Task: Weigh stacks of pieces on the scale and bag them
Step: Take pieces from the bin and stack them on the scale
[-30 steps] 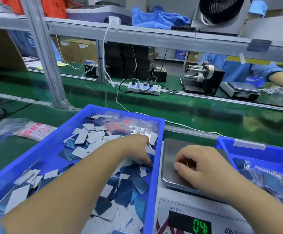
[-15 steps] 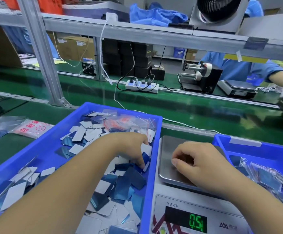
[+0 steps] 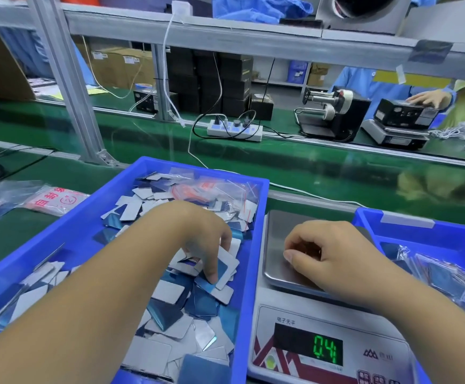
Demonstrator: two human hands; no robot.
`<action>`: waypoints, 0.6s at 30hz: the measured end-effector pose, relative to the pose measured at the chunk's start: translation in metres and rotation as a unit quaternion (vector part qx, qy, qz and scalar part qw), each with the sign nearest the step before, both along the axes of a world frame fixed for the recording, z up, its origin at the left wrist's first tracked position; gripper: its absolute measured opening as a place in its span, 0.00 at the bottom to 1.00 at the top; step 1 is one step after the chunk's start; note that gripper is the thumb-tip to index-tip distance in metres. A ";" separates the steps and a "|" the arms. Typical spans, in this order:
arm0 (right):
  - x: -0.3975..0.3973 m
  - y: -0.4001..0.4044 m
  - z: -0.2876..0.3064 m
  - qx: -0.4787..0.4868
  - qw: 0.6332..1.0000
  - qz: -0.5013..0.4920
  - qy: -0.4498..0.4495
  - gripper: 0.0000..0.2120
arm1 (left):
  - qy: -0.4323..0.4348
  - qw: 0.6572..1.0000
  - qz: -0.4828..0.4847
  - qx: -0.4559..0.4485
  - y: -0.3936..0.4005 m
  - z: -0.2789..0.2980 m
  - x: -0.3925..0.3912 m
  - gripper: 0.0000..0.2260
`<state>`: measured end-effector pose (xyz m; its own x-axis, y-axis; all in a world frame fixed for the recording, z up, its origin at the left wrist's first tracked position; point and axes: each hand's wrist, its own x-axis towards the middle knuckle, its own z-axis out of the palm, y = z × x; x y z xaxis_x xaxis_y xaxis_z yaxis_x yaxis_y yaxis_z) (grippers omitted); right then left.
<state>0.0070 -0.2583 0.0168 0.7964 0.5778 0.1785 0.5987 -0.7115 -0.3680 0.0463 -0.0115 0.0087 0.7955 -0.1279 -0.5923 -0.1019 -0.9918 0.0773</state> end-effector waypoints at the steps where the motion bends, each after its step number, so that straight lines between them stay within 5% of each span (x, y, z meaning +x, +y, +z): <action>1: 0.000 0.000 0.000 0.001 1.000 0.001 0.002 0.03 | -0.011 1.000 -0.010 0.019 -0.003 -0.001 -0.001 0.31; 7: -0.001 0.000 0.000 0.005 1.000 0.004 0.003 0.04 | 0.010 0.999 -0.029 0.043 -0.014 0.001 0.002 0.50; 18: -0.001 0.000 0.000 0.001 1.000 0.005 0.000 0.04 | -0.039 0.998 -0.031 0.045 -0.019 0.008 -0.003 0.28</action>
